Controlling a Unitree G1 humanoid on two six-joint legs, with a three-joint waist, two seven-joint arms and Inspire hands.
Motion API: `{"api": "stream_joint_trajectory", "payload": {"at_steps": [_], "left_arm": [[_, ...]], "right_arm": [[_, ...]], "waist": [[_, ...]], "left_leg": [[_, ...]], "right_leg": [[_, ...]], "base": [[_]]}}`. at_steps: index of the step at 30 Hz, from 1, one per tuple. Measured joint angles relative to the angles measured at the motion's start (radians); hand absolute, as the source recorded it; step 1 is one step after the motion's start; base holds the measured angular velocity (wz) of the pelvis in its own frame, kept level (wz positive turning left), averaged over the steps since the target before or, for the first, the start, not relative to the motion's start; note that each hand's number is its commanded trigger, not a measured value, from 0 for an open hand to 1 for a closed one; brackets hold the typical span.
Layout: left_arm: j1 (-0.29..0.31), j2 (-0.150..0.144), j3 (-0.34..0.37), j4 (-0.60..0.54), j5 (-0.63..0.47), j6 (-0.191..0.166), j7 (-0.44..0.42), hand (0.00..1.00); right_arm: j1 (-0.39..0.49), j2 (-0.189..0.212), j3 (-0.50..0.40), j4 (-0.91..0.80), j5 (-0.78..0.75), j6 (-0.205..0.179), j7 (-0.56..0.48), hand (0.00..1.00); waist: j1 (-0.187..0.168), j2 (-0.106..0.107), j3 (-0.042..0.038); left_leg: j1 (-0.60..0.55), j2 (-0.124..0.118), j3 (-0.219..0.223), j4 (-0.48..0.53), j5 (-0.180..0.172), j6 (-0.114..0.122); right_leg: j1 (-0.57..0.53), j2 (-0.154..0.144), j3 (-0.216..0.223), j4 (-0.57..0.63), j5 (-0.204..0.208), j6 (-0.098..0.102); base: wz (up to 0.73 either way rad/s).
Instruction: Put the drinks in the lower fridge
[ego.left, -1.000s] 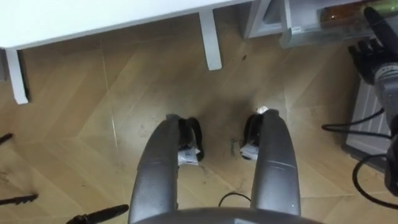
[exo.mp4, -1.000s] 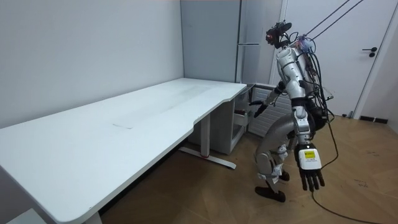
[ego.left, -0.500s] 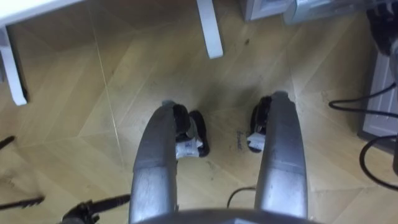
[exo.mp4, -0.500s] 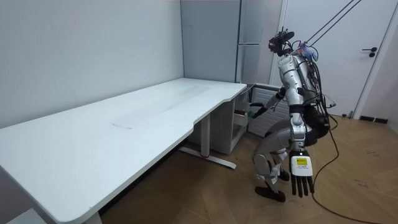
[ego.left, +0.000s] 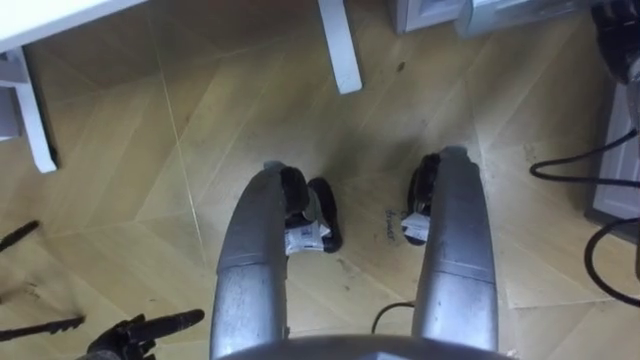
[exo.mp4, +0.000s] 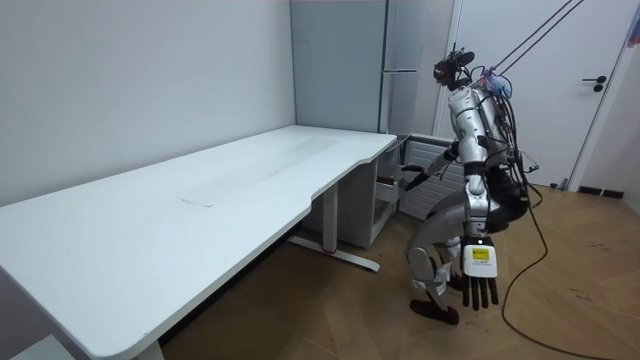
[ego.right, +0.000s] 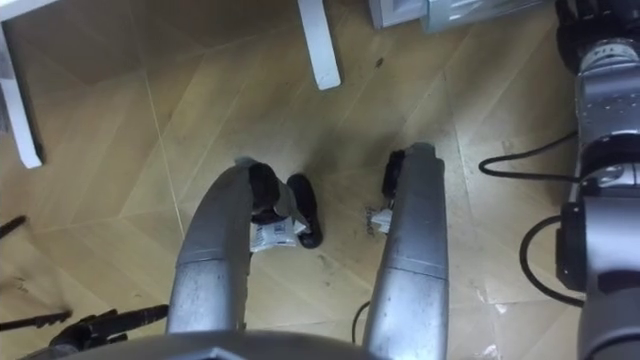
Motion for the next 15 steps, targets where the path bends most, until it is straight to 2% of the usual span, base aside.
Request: {"api": "stream_joint_trajectory", "payload": {"at_steps": [3,5,10,15], "left_arm": [[0.007,0.000,0.000,-0.004,0.006,-0.001,0.000,0.00],[0.016,0.000,0.004,-0.009,0.010,-0.002,0.000,0.00],[0.049,0.001,0.010,-0.029,0.009,-0.020,-0.004,0.00],[0.064,0.000,0.006,-0.032,0.010,-0.028,-0.003,0.00]], "right_arm": [[0.000,0.003,0.004,-0.015,0.020,-0.009,-0.013,0.00],[0.000,0.003,0.025,-0.050,0.024,-0.009,-0.033,0.00],[-0.004,0.017,0.046,-0.069,0.052,-0.010,-0.090,0.00],[0.004,0.040,0.069,-0.050,0.057,-0.021,-0.106,0.00]], "waist": [[0.009,-0.001,-0.0003],[0.012,-0.003,-0.0001],[0.024,-0.006,0.0020],[0.026,-0.013,0.0043]], "left_leg": [[0.013,0.004,-0.001,-0.009,0.004,-0.006],[0.021,0.016,0.000,-0.019,0.005,-0.012],[0.074,0.017,-0.019,-0.059,0.018,-0.031],[0.115,0.019,-0.041,-0.085,0.021,-0.036]], "right_leg": [[0.013,0.007,0.000,-0.007,0.003,-0.003],[0.021,0.013,0.001,-0.021,0.009,-0.009],[0.088,0.025,-0.024,-0.070,0.018,-0.019],[0.151,0.028,-0.051,-0.113,0.021,-0.019]], "base": [[-0.07],[-0.10],[-0.04],[0.00]]}}
